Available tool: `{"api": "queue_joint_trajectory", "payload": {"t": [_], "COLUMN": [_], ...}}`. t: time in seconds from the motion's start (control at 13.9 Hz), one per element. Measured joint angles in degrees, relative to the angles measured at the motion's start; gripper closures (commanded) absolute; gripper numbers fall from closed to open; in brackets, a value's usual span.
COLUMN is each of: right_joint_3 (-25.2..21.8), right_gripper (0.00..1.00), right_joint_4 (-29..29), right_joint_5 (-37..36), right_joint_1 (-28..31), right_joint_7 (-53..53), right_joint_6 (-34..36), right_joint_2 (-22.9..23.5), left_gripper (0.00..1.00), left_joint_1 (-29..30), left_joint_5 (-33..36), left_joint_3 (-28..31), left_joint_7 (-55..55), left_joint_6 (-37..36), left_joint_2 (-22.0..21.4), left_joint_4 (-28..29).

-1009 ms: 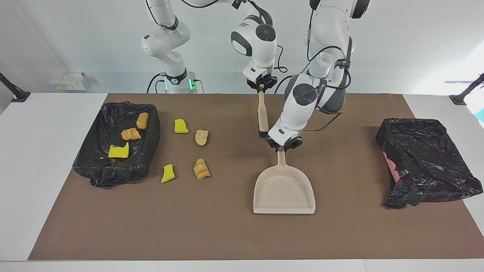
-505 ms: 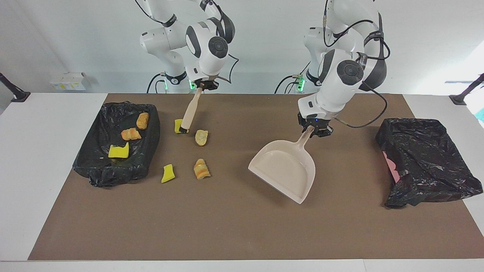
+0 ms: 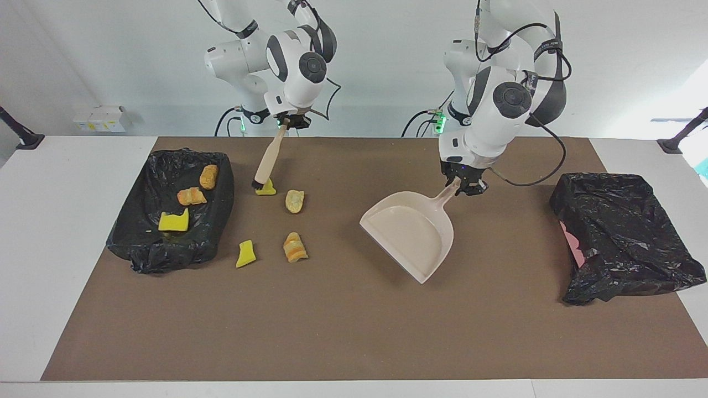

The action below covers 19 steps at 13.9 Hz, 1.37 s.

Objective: Sweep and dump trash in bin
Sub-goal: 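Move the dustpan with the left gripper while the right gripper brings the brush, then sweep the bread and sponge pieces into the dustpan with the right gripper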

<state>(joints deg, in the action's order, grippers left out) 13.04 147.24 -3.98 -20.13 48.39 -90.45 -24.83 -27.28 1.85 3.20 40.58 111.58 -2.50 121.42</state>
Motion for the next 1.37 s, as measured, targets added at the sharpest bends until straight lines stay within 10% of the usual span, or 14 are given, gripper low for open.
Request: {"api": "queue_joint_trajectory", "payload": {"t": [0.72,1.37], "right_joint_3": [0.3,0.6], "right_gripper": [1.0,1.0], "right_joint_4": [3.3,-14.3], "right_joint_5": [3.8,8.5], "right_joint_1": [1.8,1.3], "right_joint_7": [-2.7,-3.0], "right_joint_6": [-13.5,-23.2], "right_joint_2": [2.2,22.4], "left_gripper": [1.0,1.0], "left_joint_1": [-9.3,-10.8], "left_joint_5": [6.1,6.1], "left_joint_3": [-0.8,-0.8], "left_joint_7": [0.9,1.0], "left_joint_6": [5.0,5.3], "left_joint_2": [1.6,2.5], "left_joint_4": [4.7,4.8]}}
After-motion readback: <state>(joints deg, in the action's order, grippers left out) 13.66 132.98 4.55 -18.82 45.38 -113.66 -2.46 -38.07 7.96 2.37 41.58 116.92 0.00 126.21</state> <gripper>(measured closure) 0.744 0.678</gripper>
